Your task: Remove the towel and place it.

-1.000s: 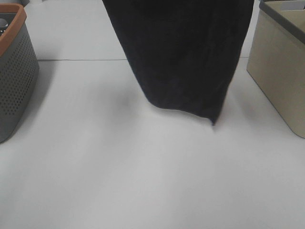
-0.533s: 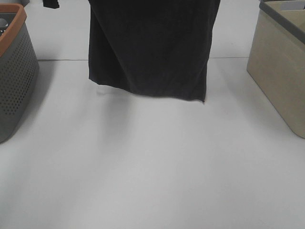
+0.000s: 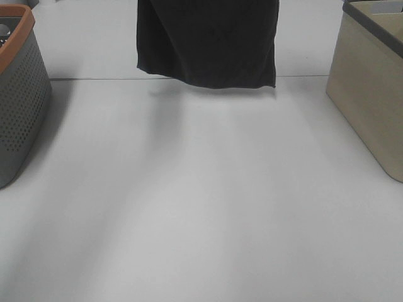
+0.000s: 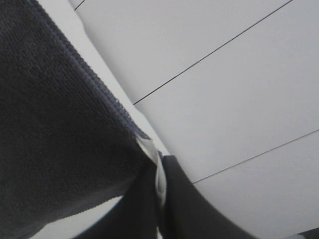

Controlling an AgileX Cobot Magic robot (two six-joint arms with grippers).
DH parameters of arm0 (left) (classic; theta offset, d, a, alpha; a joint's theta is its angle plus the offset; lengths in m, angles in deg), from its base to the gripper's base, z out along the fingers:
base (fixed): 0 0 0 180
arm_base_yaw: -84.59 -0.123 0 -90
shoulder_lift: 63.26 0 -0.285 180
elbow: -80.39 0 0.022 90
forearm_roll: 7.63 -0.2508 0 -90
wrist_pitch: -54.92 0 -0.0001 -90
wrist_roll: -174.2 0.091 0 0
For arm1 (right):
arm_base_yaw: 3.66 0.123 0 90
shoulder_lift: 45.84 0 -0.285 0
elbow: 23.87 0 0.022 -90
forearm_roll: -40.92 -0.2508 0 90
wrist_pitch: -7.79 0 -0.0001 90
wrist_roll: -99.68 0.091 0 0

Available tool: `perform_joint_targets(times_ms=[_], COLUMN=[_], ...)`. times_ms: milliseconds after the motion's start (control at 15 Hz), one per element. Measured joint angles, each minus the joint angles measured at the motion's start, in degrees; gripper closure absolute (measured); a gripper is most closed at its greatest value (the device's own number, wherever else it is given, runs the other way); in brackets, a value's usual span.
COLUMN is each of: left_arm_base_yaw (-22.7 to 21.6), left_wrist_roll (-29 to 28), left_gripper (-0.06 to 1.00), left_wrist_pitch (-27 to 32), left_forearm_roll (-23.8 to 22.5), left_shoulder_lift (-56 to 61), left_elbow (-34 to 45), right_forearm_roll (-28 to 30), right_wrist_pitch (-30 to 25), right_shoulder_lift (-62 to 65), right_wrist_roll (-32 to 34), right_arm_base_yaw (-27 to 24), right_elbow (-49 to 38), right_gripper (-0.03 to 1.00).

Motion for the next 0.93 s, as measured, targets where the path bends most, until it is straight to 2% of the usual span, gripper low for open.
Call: perform_joint_targets(times_ms=[133,267,333,600,933], left_arm_base_yaw=[-0.6,0.9,3.8,7.6,8.3], left_wrist_roll=[0.0,0.0,0.0,0.0,0.0], left_gripper=[0.94,0.94,0.94,0.94,0.94], left_wrist_pitch=[-2.6,1.2,5.3,8.5,9.1], left_forearm_roll=[-0.7,-4.4,-5.4,-6.0,-6.0], left_shoulder_lift=[-1.7,-1.9,-0.8,5.6,15.7], left_elbow=[-0.1,5.6,13.8,32.8,52.3], right_forearm_roll=[-0.6,-4.1,-4.9,-4.8,-4.5], right_wrist_pitch=[2.1,2.6,2.9,12.5,15.1], right_shoulder_lift=[-1.2,-1.5,-0.5,6.7,10.9], right_wrist_roll=[0.7,1.2,1.0,0.5,0.3], right_arm_base_yaw=[-1.0,-1.1,-1.3,-0.2,7.0], right_elbow=[-0.1,-3.3,-12.0,-35.1,-50.8], right_gripper=[0.95,0.95,0.95,0.95,0.95])
